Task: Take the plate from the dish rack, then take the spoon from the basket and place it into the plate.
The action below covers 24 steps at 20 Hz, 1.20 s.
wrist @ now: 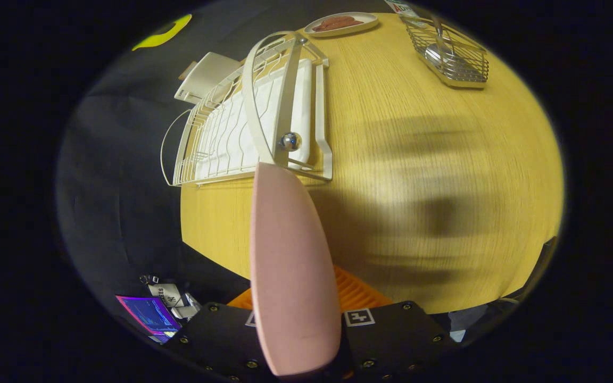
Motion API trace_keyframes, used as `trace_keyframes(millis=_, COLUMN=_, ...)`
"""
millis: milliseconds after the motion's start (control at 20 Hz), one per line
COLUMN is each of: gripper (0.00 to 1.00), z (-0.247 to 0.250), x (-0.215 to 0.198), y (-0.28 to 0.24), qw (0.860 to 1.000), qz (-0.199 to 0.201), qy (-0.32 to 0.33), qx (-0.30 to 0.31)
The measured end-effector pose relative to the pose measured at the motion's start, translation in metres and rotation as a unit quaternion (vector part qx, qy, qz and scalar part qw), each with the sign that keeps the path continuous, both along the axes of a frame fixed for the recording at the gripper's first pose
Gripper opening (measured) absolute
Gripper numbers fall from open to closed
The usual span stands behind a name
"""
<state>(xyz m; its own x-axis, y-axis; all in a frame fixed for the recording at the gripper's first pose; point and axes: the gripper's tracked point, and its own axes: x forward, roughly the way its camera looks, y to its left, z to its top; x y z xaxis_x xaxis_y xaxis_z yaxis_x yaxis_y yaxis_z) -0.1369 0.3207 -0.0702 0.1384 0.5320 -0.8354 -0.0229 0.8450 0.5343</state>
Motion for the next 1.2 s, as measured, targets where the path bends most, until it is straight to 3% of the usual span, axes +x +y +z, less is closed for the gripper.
trace_keyframes(millis=300, gripper=0.5, z=-0.009, x=-0.001, y=0.005, qw=0.999, qz=-0.018, qy=-0.005, qx=0.03)
trace_keyframes(millis=600, gripper=0.5, z=-0.021, x=-0.004, y=0.003, qw=0.994, qz=-0.061, qy=0.029, qx=0.084)
trace_keyframes(millis=1000, gripper=0.53, z=-0.025, x=0.012, y=-0.017, qw=0.994, qz=-0.095, qy=-0.002, qx=0.061)
trace_keyframes(millis=1100, gripper=0.69, z=-0.022, x=0.018, y=-0.019, qw=0.993, qz=-0.1, qy=-0.006, qx=0.058)
trace_keyframes(millis=1200, gripper=0.74, z=-0.023, x=0.02, y=-0.021, qw=0.994, qz=-0.094, qy=-0.015, qx=0.046)
